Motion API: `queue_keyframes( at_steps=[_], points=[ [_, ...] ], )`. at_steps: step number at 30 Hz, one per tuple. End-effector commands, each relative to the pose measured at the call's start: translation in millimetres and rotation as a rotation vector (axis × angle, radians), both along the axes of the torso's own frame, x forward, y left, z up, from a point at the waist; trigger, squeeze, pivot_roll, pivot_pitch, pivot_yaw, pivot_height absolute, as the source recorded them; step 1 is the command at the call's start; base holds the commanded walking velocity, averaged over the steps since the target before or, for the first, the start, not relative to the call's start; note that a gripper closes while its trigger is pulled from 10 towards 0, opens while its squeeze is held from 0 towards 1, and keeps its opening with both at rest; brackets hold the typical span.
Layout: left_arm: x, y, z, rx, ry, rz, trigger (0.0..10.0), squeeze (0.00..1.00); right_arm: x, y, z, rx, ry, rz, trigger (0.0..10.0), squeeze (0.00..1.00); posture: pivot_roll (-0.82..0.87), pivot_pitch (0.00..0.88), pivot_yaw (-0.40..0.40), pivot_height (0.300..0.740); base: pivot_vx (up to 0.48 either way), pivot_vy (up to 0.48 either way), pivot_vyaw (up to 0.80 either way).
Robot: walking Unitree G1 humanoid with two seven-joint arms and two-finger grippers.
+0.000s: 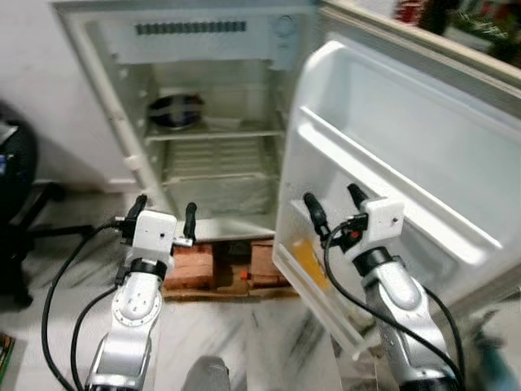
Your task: Restocking fridge
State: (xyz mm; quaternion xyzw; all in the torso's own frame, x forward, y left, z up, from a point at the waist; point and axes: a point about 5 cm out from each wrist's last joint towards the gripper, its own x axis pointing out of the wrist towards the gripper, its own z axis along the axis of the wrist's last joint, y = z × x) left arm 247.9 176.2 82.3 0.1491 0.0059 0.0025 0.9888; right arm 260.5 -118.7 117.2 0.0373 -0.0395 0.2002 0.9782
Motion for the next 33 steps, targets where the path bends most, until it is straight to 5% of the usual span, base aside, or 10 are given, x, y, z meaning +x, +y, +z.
queue_keyframes(
  at_steps=[1, 16, 33],
  points=[
    [3.7, -14.5, 3, -0.01, -0.015, -0.042, 10.0, 0.0, -4.0, -17.0, -10, -0.025, 0.049, -0.07, 10.0, 0.0, 0.1, 0.0, 0.001, 0.74, 0.0, 0.0, 0.0],
    [9.0, -13.2, 2, 0.0, -0.009, -0.028, 10.0, 0.0, 2.8, -15.7, -10, -0.037, 0.044, -0.078, 10.0, 0.0, 0.1, 0.0, -0.003, 0.74, 0.0, 0.0, 0.0],
    [12.0, -12.8, 1, 0.019, -0.003, -0.017, 10.0, 0.0, 9.0, -16.6, -14, -0.04, 0.066, -0.054, 10.0, 0.0, 0.1, 0.0, -0.003, 0.74, 0.0, -0.431, 0.0]
  ],
)
